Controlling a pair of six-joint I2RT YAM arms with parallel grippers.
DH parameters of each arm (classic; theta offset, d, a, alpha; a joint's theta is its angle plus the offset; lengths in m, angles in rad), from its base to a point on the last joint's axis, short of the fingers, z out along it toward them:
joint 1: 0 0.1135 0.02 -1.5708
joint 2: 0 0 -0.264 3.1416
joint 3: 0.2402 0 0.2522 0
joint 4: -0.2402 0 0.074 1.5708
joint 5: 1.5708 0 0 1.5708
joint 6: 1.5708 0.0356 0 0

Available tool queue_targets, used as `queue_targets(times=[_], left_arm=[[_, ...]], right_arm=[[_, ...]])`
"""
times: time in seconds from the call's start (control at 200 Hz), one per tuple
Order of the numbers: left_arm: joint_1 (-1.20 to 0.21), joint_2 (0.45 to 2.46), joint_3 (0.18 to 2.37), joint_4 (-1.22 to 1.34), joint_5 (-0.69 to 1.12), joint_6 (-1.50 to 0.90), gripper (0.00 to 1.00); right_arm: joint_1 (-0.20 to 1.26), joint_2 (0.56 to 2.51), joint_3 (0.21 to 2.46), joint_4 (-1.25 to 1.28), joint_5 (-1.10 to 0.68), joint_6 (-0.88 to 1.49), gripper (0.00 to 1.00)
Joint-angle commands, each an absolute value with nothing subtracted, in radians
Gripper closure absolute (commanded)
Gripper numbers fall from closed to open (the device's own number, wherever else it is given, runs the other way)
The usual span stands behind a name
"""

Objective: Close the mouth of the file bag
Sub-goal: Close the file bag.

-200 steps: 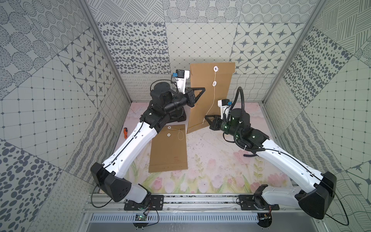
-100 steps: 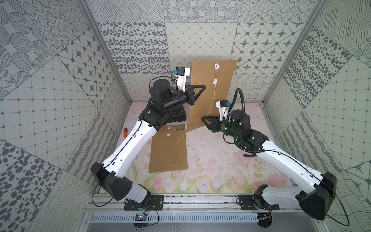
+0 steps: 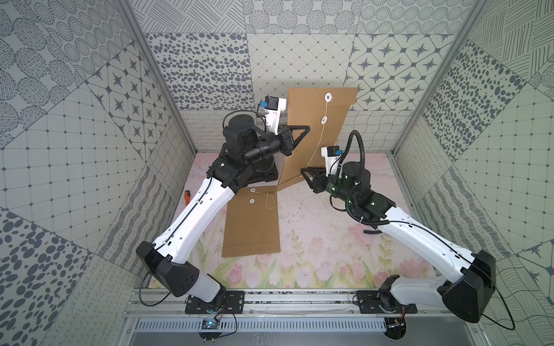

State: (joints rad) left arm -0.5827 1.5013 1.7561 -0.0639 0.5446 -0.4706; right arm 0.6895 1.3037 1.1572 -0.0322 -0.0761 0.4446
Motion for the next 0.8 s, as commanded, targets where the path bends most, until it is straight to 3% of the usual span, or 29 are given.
queue_targets(times=[0.0, 0.265, 0.44, 0.795], left_arm=[[-0.592, 1.507, 1.782, -0.039, 0.591, -0.460, 1.00], [-0.598, 1.506, 1.777, -0.044, 0.588, -0.455, 1.00], [-0.598, 1.491, 1.748, -0.036, 0.557, -0.446, 1.00], [-0.594, 1.424, 1.660, -0.100, 0.361, -0.260, 1.00]], right_arm=[[0.687, 1.332, 1.205, 0.031, -0.064, 0.400, 0.70], [0.686, 1.344, 1.206, 0.059, -0.025, 0.424, 0.82], [0.687, 1.331, 1.203, 0.029, 0.036, 0.460, 1.00], [0.684, 1.278, 1.211, -0.238, 0.112, 0.464, 1.00]])
